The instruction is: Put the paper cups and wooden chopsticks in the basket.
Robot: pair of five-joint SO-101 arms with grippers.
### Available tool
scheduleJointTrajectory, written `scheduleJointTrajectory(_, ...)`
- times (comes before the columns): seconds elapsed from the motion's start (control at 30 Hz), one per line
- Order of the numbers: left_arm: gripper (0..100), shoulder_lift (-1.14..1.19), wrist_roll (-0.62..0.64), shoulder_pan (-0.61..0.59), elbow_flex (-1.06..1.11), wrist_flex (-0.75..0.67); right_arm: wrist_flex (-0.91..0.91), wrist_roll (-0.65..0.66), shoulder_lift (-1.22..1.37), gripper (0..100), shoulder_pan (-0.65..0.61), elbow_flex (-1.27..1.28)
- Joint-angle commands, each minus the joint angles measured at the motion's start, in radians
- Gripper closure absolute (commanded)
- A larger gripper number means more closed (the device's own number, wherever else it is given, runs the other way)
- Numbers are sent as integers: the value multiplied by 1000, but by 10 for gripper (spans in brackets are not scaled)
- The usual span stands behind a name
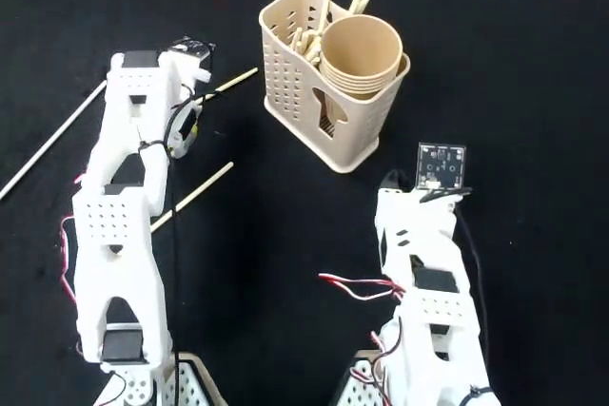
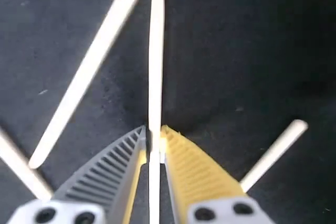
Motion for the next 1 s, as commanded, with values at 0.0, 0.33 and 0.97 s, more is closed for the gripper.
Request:
scheduleJointTrajectory(0.0,973,-212,104,-13,-13,11,-21,11,-19,984,-12,-5)
scheduleJointTrajectory(0.33,973,-959,172,58,415,-155,-21,11,-19,984,-12,-8)
scheduleJointTrajectory(0.97,971,-1995,176,274,1670,-1643,-21,11,-19,984,-12,-8)
